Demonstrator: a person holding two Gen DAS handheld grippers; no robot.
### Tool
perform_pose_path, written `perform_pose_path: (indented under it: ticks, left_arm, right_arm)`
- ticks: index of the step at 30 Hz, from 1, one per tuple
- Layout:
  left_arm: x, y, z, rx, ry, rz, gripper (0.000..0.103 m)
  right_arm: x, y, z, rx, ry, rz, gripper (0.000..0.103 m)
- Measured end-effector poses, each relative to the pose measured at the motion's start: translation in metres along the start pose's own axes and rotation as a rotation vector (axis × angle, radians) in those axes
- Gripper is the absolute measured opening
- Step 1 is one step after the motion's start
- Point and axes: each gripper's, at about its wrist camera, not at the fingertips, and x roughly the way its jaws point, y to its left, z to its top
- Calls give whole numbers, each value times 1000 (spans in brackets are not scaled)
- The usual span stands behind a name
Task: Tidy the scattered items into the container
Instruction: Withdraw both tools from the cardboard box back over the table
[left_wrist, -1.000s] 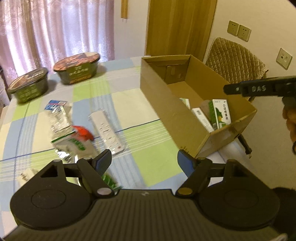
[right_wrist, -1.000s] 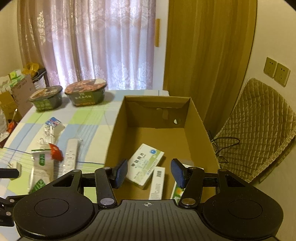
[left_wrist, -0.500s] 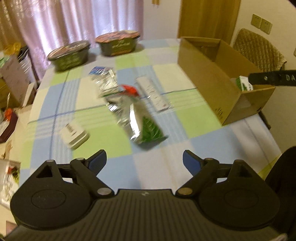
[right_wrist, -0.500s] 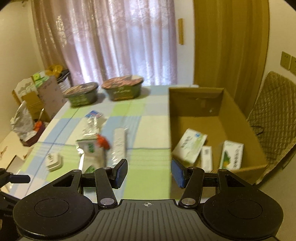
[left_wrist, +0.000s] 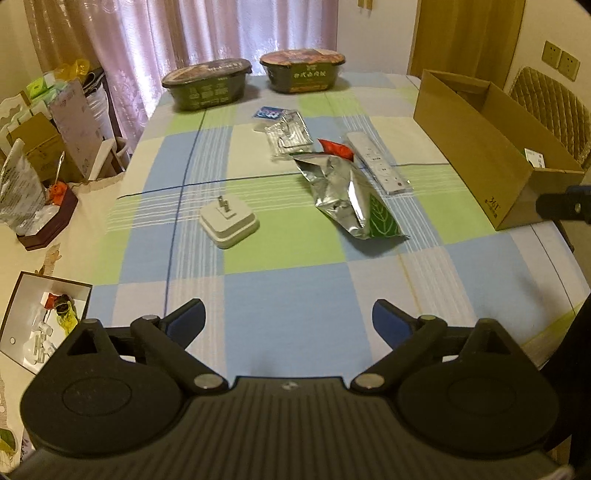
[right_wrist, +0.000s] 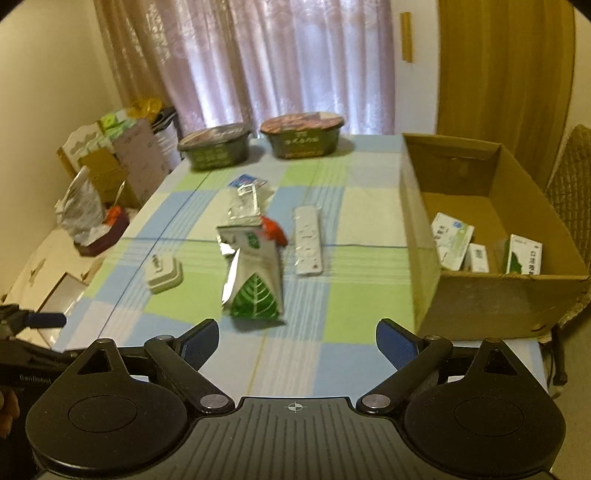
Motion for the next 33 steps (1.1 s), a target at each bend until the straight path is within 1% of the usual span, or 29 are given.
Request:
perform_pose_path:
  ticks: [7,11,14,16,19,25,29,33]
  left_arm:
    - [-14,14,-1,-9,-60,12,101]
    - [-19,16,-1,69,-86,22,101]
    - [-18,17,2,115,-57,14,101]
    - [-15,17,6,168,-38,9,101]
    - [-7,19,13,226,-15,6,101]
    - [20,32,30,294,14,-30,101]
    - [42,42,43,345,15,-57,101]
    - [66,56,59,353,21,-97,101]
  right_arm:
    - [0,15,-10,-15,25,29,97]
    - [2,21,-12,-18,35,43,97]
    - [3,25,-11,-30,37,59,97]
    - [3,26,-10,-41,38,67,97]
    - [9,28,-9,-56,49,72,97]
    - [37,27,-2,-71,96,79,97]
    - [64,27,9,-90,119,93,97]
    - [97,23,26,-78,146,119,97]
